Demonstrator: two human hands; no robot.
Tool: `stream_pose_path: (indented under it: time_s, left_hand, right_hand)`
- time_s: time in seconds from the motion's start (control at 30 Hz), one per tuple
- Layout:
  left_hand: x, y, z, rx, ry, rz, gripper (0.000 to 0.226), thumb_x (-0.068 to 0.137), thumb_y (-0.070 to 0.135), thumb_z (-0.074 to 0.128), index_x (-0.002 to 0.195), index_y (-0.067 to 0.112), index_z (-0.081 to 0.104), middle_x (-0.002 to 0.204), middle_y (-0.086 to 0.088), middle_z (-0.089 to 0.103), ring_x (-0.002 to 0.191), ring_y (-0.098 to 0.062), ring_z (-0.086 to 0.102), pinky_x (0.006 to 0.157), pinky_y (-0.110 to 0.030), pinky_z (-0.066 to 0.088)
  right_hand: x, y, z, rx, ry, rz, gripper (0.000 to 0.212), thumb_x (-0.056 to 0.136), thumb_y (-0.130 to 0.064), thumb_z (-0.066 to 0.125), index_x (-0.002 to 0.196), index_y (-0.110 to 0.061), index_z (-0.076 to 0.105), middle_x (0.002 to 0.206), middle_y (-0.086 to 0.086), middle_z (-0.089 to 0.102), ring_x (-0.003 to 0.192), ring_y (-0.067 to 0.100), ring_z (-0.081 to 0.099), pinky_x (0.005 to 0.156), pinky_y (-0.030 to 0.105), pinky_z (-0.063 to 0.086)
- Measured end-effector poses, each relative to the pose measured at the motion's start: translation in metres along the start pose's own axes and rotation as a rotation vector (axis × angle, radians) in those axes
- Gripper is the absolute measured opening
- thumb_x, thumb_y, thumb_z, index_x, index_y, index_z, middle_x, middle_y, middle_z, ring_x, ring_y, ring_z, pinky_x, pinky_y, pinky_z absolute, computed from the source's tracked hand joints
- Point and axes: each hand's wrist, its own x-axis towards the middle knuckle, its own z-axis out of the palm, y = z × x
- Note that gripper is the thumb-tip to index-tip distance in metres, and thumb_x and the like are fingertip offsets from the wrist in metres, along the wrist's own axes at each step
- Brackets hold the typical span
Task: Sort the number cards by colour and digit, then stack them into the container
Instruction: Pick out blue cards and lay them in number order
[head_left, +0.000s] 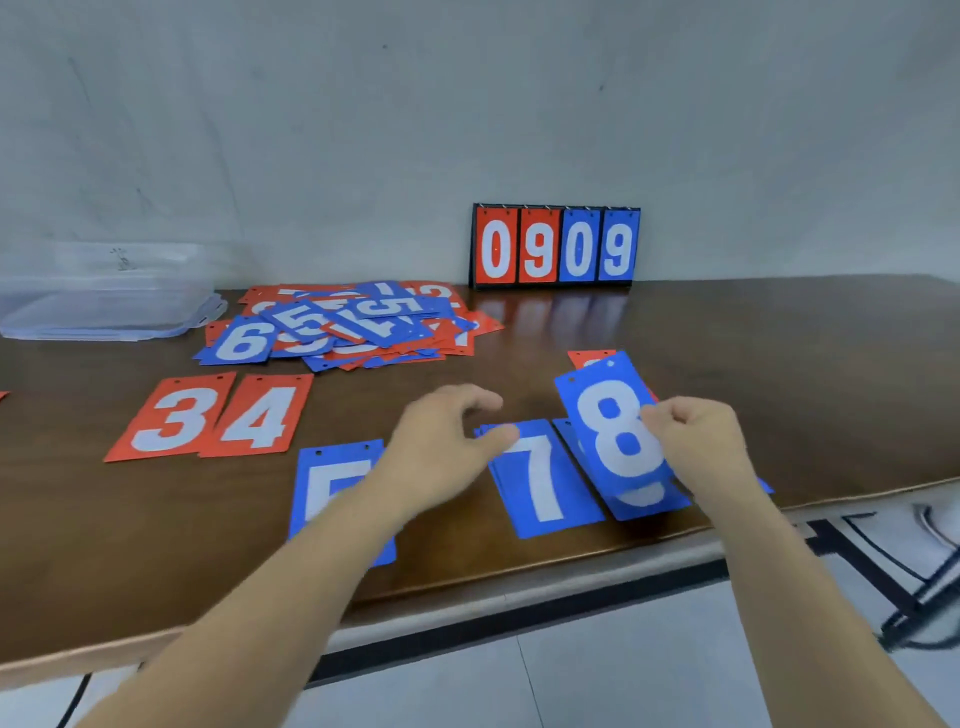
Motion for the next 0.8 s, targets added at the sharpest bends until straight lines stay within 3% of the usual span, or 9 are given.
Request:
stream_pose_path:
  time_s: [0.1,0.17,0.23,0.33,0.43,0.5,0.57,0.63,0.8]
  left_hand:
    - [0.002,0.009,0.039,0.106,-0.107,-0.003,0.055,0.089,0.043,0.064,0.138,0.021,0.05,0.142,0.006,0.048,0.132,-0.012,0.041,0.11,-0.025,0.03]
    - [0.002,0.011,0.058,0.181,-0.147,-0.013,0.067,0.089,0.053,0.058,0.146,0.025,0.037,0.153,0.004,0.034,0.142,-0.015,0.026,0.117,-0.034,0.021]
    - [0.003,0.011,0.072,0.266,-0.18,-0.021,0.074,0.089,0.063,0.047,0.152,0.032,0.024,0.161,0.004,0.016,0.148,-0.015,0.008,0.12,-0.038,0.01]
    - [0.007,0.013,0.087,0.462,-0.255,0.008,0.074,0.09,0.071,0.03,0.153,0.04,0.005,0.163,0.003,-0.002,0.15,-0.017,-0.008,0.12,-0.039,-0.001]
    - [0.009,0.015,0.096,0.626,-0.348,0.037,0.069,0.092,0.071,0.018,0.152,0.044,-0.001,0.163,0.002,-0.008,0.149,-0.02,-0.013,0.121,-0.042,-0.004]
    - [0.009,0.015,0.098,0.685,-0.382,0.034,0.066,0.092,0.071,0.016,0.151,0.045,-0.001,0.163,0.002,-0.009,0.149,-0.02,-0.016,0.121,-0.043,-0.005]
    - [0.008,0.015,0.098,0.71,-0.392,0.035,0.067,0.091,0.072,0.015,0.151,0.046,0.0,0.163,0.003,-0.009,0.148,-0.019,-0.016,0.121,-0.042,-0.006]
    - [0.006,0.016,0.097,0.725,-0.389,0.038,0.075,0.083,0.077,0.007,0.151,0.046,-0.001,0.163,0.004,-0.009,0.149,-0.019,-0.016,0.121,-0.041,-0.005]
    - [-0.003,0.017,0.095,0.734,-0.361,0.047,0.094,0.063,0.08,-0.01,0.151,0.046,-0.002,0.163,0.006,-0.008,0.149,-0.017,-0.015,0.12,-0.039,-0.005]
  right_hand:
    - [0.001,0.01,0.002,-0.277,-0.038,-0.024,0.028,0.095,-0.031,0.055,0.081,-0.008,0.064,0.07,0.007,0.059,0.065,0.02,0.05,0.057,0.03,0.036]
    - [-0.003,0.014,0.006,-0.427,-0.017,-0.07,0.024,0.096,-0.035,0.052,0.088,-0.016,0.064,0.084,0.003,0.064,0.083,0.021,0.056,0.063,0.03,0.04]
    - [-0.007,0.016,0.009,-0.563,0.062,-0.146,0.021,0.096,-0.036,0.052,0.094,-0.019,0.064,0.089,0.0,0.064,0.092,0.019,0.052,0.064,0.03,0.041]
    - [-0.011,0.024,0.013,-0.722,0.122,-0.213,0.023,0.094,-0.041,0.052,0.103,-0.022,0.061,0.098,-0.002,0.058,0.089,0.015,0.041,0.067,0.027,0.039]
    - [-0.009,0.037,0.012,-0.717,0.167,-0.247,0.028,0.094,-0.044,0.05,0.11,-0.024,0.061,0.107,-0.001,0.055,0.094,0.016,0.04,0.079,0.029,0.035]
    - [-0.006,0.047,0.006,-0.707,0.126,-0.246,0.039,0.095,-0.049,0.046,0.124,-0.026,0.056,0.125,0.0,0.053,0.116,0.02,0.041,0.095,0.033,0.033]
    - [-0.004,0.056,0.0,-0.686,0.001,-0.224,0.049,0.097,-0.054,0.039,0.137,-0.027,0.048,0.144,0.0,0.043,0.137,0.023,0.03,0.11,0.038,0.024]
    - [-0.006,0.06,-0.003,-0.66,-0.079,-0.235,0.051,0.098,-0.053,0.034,0.141,-0.027,0.044,0.15,-0.002,0.038,0.141,0.022,0.026,0.113,0.038,0.021]
    - [-0.019,0.064,0.003,-0.697,-0.068,-0.292,0.049,0.1,-0.049,0.031,0.142,-0.026,0.04,0.152,-0.002,0.032,0.14,0.02,0.025,0.111,0.035,0.021]
